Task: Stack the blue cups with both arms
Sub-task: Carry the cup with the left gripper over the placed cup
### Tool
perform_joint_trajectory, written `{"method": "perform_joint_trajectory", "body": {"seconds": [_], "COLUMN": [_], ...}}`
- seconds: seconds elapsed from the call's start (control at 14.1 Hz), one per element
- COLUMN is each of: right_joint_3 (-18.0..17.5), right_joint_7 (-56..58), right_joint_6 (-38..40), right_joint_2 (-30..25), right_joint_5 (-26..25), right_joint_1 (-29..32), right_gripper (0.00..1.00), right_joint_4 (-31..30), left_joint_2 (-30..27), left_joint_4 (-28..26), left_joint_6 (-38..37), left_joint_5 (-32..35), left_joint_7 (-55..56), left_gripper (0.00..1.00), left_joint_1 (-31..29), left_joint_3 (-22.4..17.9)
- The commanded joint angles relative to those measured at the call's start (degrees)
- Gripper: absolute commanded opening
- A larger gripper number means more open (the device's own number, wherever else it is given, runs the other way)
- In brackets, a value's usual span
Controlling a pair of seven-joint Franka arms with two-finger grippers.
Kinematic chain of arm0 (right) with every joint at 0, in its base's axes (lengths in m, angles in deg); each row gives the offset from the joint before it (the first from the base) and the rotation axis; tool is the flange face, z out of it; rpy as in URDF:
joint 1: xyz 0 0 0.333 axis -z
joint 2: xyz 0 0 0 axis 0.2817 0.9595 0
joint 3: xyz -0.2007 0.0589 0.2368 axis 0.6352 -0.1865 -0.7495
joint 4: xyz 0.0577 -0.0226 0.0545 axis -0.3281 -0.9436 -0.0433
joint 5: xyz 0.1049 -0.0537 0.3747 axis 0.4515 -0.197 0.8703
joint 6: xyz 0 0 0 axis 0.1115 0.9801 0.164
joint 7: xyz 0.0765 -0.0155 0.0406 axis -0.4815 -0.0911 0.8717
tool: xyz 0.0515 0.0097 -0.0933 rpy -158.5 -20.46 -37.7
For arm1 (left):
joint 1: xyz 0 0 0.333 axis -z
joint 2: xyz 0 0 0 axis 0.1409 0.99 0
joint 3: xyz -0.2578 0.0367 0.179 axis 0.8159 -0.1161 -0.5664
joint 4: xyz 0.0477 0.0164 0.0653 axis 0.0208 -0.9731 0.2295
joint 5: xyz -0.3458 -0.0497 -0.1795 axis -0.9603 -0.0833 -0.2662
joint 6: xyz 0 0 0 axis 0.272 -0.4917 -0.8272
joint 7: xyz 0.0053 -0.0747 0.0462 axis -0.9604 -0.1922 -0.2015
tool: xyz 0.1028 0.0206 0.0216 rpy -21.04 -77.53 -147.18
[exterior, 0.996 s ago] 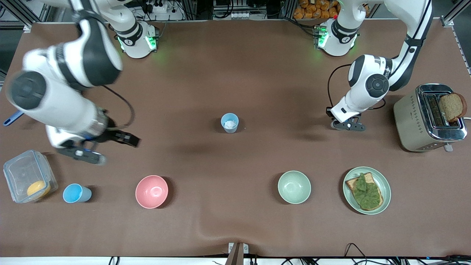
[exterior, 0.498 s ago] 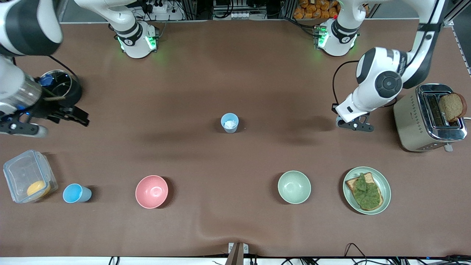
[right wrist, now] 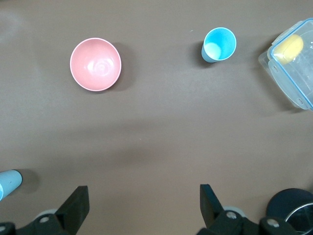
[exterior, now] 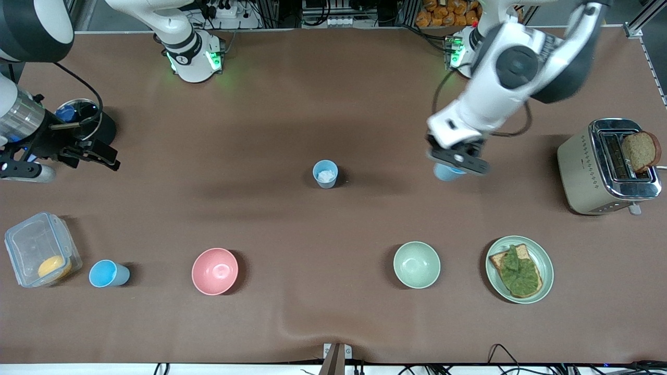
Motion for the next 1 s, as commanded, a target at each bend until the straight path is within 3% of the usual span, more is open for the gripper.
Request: {"method": "perform_joint_trajectory", "body": {"seconds": [0.0, 0.5, 0.92], "right_joint_3": [-1.0, -1.3, -1.3], "right_joint_7": [0.2, -0.4, -1.5], "right_joint_6": [0.4, 1.5, 1.2], "right_joint_2": [-1.9, -2.6, -2.7], "right_joint_5": [0.9, 0.7, 0.1], "right_joint_1": [1.1, 0.6, 0.5], "right_gripper": [1.00, 1.00, 1.00], "right_joint_4": [-1.4, -1.1, -1.0], "left_joint_2": [3.8, 15.0, 22.9], "left_joint_4": [5.3, 16.3, 23.4], "left_joint_6": [-0.8, 5.1, 5.4], "left_joint_5": [-0.7, -3.4, -3.4], "left_joint_7": [7.6, 18.3, 23.0], "left_gripper": [0.00, 0.00, 0.00], "left_joint_1": [5.1, 18.2, 31.0], "left_joint_3": [0.6, -2.7, -11.3]}}
